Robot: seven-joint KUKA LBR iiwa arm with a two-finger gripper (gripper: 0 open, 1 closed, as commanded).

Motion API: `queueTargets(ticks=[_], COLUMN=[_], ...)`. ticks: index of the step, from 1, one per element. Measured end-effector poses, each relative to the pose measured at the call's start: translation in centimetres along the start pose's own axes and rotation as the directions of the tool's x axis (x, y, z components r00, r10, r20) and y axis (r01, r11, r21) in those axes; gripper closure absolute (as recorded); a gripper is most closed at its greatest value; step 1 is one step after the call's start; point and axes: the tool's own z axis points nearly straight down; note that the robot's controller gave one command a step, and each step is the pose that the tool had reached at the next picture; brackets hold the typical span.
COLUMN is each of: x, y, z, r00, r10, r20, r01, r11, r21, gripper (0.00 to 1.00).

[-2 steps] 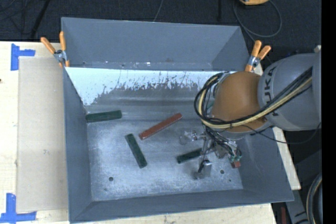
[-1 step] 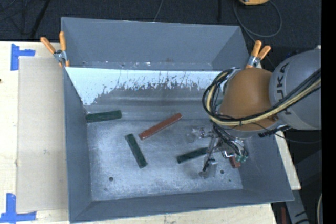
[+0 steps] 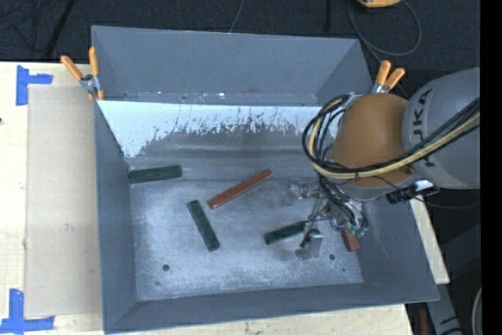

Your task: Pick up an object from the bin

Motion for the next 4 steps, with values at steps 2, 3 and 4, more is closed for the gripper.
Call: queueTargets(ticks=[2,3,4], x=[1.2,1.2,1.2], y=[-0.6,-0.6,-0.6], z=[3.9,3.9,2.2], r00=[0.992,0.992,0.993], r10=[0.126,0.125,0.122], r20=[-0.003,-0.001,0.001], r01=[-0.126,-0.125,-0.122], r11=[0.992,0.992,0.993], r21=[0.001,0.001,0.001], gripper=[0.0,1.0,1.0])
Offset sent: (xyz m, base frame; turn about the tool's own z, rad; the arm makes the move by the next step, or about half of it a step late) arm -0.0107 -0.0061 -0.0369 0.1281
